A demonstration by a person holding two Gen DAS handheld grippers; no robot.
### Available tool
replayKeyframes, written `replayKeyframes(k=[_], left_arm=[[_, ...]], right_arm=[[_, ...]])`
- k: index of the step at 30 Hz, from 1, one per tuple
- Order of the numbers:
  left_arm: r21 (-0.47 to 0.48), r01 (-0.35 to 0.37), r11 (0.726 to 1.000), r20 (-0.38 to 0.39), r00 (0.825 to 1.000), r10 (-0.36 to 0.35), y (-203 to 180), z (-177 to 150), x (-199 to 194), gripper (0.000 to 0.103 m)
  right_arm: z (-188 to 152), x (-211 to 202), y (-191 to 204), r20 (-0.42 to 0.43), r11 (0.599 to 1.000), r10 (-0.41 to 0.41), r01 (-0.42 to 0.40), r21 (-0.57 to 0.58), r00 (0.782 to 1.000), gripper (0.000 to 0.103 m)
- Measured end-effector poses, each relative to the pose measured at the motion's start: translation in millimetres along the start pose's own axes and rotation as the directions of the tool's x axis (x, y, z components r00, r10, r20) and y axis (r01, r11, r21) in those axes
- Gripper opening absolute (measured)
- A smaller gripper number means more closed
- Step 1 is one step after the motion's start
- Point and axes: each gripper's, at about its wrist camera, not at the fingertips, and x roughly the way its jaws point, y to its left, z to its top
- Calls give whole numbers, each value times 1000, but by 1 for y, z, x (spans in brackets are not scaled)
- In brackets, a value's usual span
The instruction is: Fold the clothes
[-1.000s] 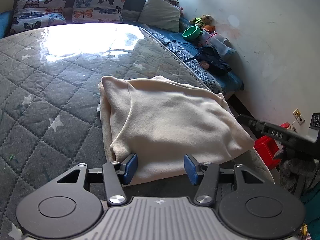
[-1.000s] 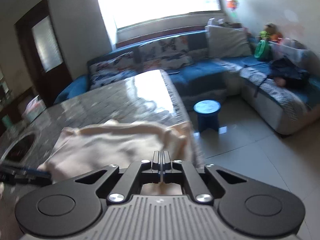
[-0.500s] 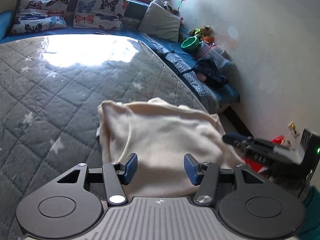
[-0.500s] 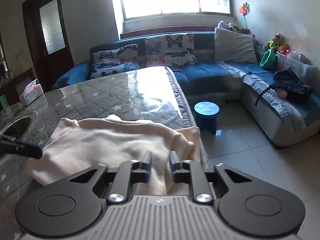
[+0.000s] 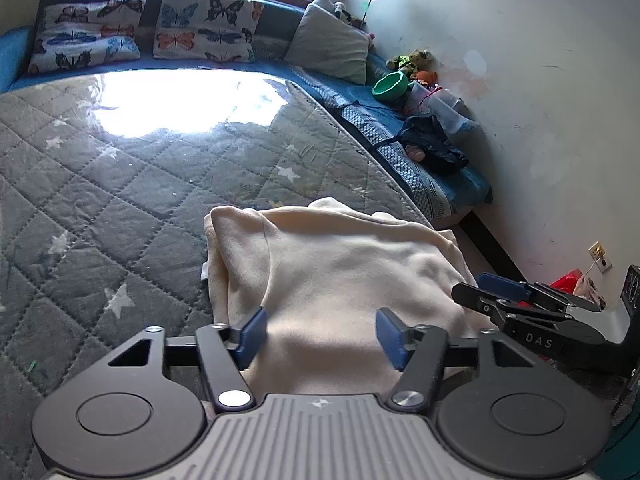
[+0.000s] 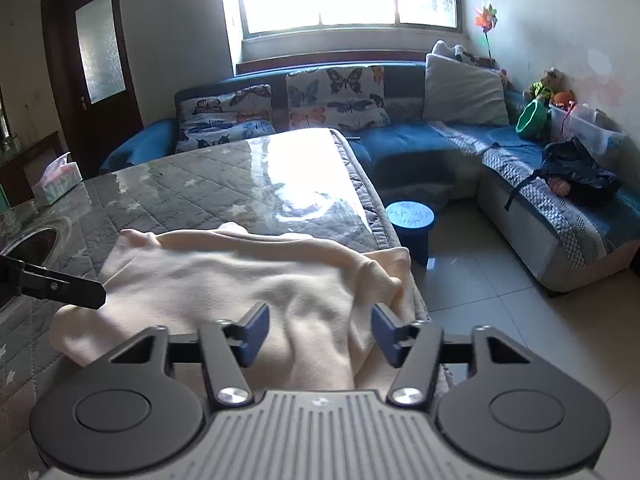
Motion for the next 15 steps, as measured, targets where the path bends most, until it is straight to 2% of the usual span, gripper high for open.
replayKeyframes(k=[1, 3, 5, 9, 15], left_arm=[[7, -4, 1000, 4, 1000, 4, -1, -2, -2, 72], [23, -16, 1000, 13, 1000, 16, -3, -7, -7, 77], [32, -22, 999, 18, 1000, 22, -4, -12, -11, 79], [42, -41, 998, 34, 999, 40, -4, -22, -21, 88], [59, -79, 995, 62, 995, 75, -3, -35, -34, 98]], right_arm=[[-2, -3, 2, 4, 1000, -2, 2, -1, 1000, 76], [-6, -8, 6, 12, 1000, -7, 7, -3, 1000, 83], [-9, -13, 11, 18, 1000, -12, 12, -8, 1000, 86], [-16, -22, 19, 23, 1000, -25, 26, -11, 999, 102], [-26, -32, 35, 27, 998, -54, 55, -41, 998, 103]])
